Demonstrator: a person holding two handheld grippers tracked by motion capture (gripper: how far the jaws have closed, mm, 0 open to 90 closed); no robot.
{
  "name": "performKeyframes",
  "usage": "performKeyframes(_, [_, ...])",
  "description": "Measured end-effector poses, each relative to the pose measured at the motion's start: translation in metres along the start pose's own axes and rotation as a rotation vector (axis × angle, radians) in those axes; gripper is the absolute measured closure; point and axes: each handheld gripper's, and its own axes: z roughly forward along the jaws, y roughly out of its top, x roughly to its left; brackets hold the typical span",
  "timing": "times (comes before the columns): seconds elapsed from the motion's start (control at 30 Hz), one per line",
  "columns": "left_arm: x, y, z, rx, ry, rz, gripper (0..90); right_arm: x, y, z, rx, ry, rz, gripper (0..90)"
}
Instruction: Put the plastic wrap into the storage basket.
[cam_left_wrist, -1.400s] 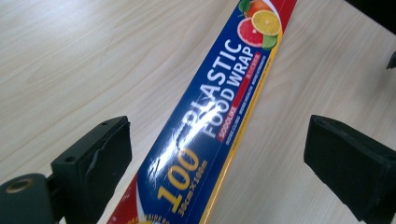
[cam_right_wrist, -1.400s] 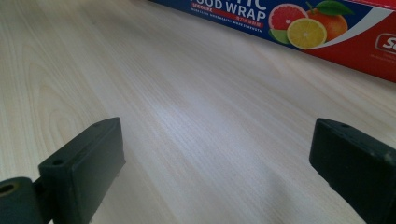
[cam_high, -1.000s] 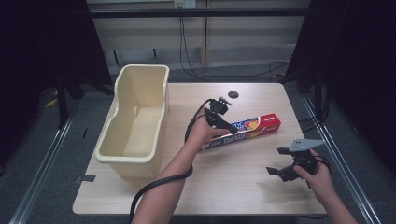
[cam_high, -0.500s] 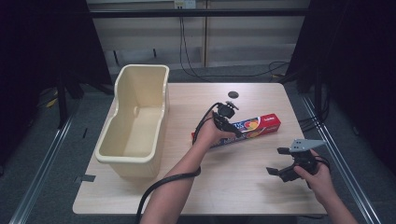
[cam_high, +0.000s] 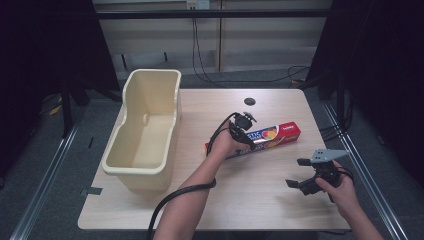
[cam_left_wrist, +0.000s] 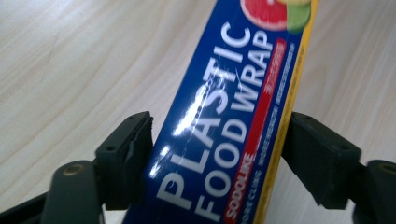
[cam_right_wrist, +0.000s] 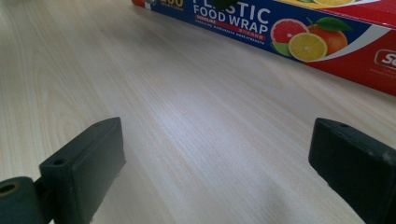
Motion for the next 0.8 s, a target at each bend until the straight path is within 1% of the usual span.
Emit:
performKeyframes(0.03, [-0.002, -0.001, -0.001, 0.013, 0.0, 0.004, 28.0, 0.0, 0.0, 0.0, -0.002, -0.001, 0.001, 3.3])
performKeyframes(0.07, [-0.003, -0.001, -0.003, 0.034, -0.006, 0.016, 29.1, 0.0, 0.0, 0.0, -0.003, 0.001, 0.003, 3.4])
performKeyframes(0.1, [-0.006, -0.003, -0.004, 0.027, -0.009, 0.005, 30.5, 0.0, 0.0, 0.0, -0.003, 0.003, 0.005, 3.4])
performKeyframes(0.2, [-0.009, -0.006, -0.007, 0.034, -0.018, 0.008, 34.0, 0.0, 0.001, 0.0, -0.003, 0.002, 0.005, 3.3])
performKeyframes(0.23, [-0.011, -0.01, -0.01, 0.042, -0.023, 0.001, 34.8, 0.001, 0.001, 0.001, 0.0, 0.005, 0.002, 3.3])
performKeyframes(0.27, [-0.011, -0.01, -0.01, 0.042, -0.023, 0.001, 35.5, 0.001, 0.001, 0.001, 0.0, 0.005, 0.002, 3.3])
performKeyframes(0.3, [-0.014, -0.016, -0.015, 0.059, -0.022, -0.009, 36.0, 0.001, 0.001, 0.001, 0.003, 0.008, 0.001, 3.4])
performKeyframes(0.33, [-0.014, -0.016, -0.015, 0.059, -0.022, -0.009, 36.4, 0.001, 0.001, 0.001, 0.003, 0.008, 0.001, 3.4])
performKeyframes(0.37, [-0.015, -0.023, -0.021, 0.07, -0.025, -0.035, 36.6, 0.001, 0.001, 0.002, 0.001, 0.008, -0.002, 3.3])
performKeyframes(0.43, [-0.016, -0.029, -0.024, 0.072, -0.029, -0.058, 36.4, 0.002, 0.002, 0.002, -0.002, 0.008, 0.006, 3.4])
performKeyframes(0.47, [-0.015, -0.032, -0.026, 0.077, -0.031, -0.057, 36.1, 0.002, 0.002, 0.002, -0.003, 0.009, 0.01, 3.3])
performKeyframes(0.5, [-0.015, -0.033, -0.027, 0.075, -0.033, -0.067, 35.6, 0.003, 0.003, 0.002, -0.005, 0.002, 0.006, 3.3])
performKeyframes(0.57, [-0.014, -0.034, -0.027, 0.074, -0.041, -0.065, 34.5, 0.003, 0.003, 0.003, -0.006, 0.001, 0.005, 3.3])
performKeyframes(0.6, [-0.014, -0.034, -0.027, 0.066, -0.047, -0.083, 31.9, 0.003, 0.003, 0.003, -0.003, -0.001, 0.005, 3.3])
performKeyframes(0.63, [-0.013, -0.031, -0.025, 0.068, -0.046, -0.081, 27.1, 0.003, 0.003, 0.004, 0.004, -0.003, -0.001, 3.3])
performKeyframes(0.67, [-0.013, -0.031, -0.025, 0.068, -0.046, -0.081, 26.8, 0.003, 0.003, 0.004, 0.004, -0.003, -0.001, 3.3])
performKeyframes(0.7, [-0.014, -0.027, -0.021, 0.072, -0.04, -0.067, 26.6, 0.003, 0.003, 0.004, 0.005, -0.006, 0.003, 3.4])
performKeyframes(0.73, [-0.014, -0.027, -0.021, 0.072, -0.04, -0.067, 25.9, 0.003, 0.003, 0.004, 0.005, -0.006, 0.003, 3.4])
performKeyframes(0.77, [-0.014, -0.023, -0.018, 0.061, -0.042, -0.068, 25.2, 0.002, 0.002, 0.004, 0.006, -0.004, 0.004, 3.4])
performKeyframes(0.8, [-0.013, -0.02, -0.016, 0.053, -0.045, -0.057, 24.4, 0.002, 0.002, 0.004, 0.005, -0.006, 0.003, 3.4])
